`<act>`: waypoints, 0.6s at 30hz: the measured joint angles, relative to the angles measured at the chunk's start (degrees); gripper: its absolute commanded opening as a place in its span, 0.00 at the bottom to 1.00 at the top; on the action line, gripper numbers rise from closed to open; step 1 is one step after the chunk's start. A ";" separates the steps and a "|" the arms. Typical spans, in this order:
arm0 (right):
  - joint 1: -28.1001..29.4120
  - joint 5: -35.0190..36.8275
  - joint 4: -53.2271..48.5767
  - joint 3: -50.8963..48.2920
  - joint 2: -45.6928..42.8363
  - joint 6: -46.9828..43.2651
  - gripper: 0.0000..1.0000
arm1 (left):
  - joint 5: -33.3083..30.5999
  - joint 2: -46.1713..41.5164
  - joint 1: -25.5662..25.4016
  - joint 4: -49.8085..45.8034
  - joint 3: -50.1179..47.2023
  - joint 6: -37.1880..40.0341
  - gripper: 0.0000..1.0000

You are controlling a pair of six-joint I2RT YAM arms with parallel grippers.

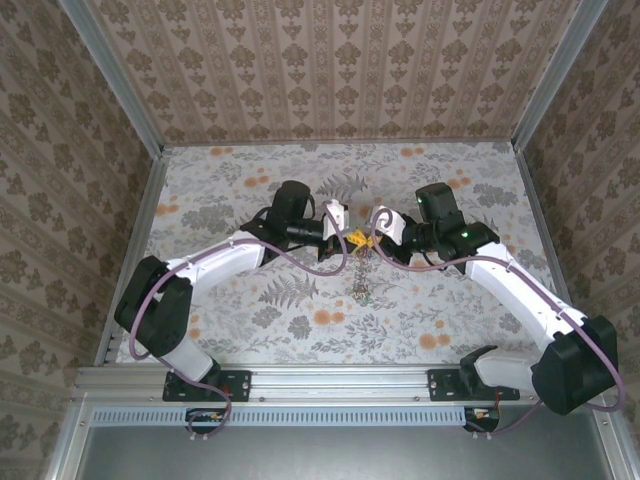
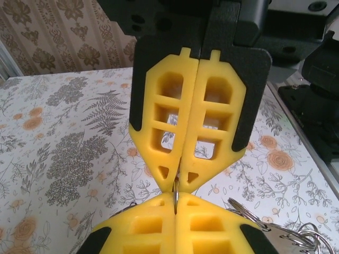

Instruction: Put the keys on the keyring

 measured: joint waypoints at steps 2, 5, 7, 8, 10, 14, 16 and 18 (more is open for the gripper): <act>-0.87 -2.36 2.56 -1.64 0.00 0.87 0.11 | 0.92 0.00 0.28 3.30 -1.44 -2.29 0.00; -1.68 -5.22 5.77 -3.19 0.00 1.88 0.15 | 2.23 0.02 0.63 7.06 -2.73 -5.38 0.00; -2.03 -6.25 7.41 -3.89 0.00 2.43 0.15 | 3.26 0.11 0.94 9.40 -2.82 -6.91 0.00; -2.21 -6.73 8.33 -4.24 0.00 2.60 0.16 | 3.72 0.11 1.03 10.45 -2.82 -7.52 0.00; -2.45 -7.67 9.57 -4.48 0.00 2.95 0.15 | 4.24 0.20 1.09 12.04 -2.82 -8.59 0.00; -2.95 -8.70 11.10 -4.57 0.00 4.00 0.08 | 4.59 0.39 1.42 14.12 -2.82 -9.84 0.00; -3.10 -9.07 11.43 -4.57 0.00 4.37 0.05 | 4.59 0.39 1.44 14.40 -2.82 -9.86 0.00; -3.32 -9.33 11.47 -4.57 0.00 5.05 0.01 | 4.52 0.39 1.44 14.49 -2.82 -9.84 0.00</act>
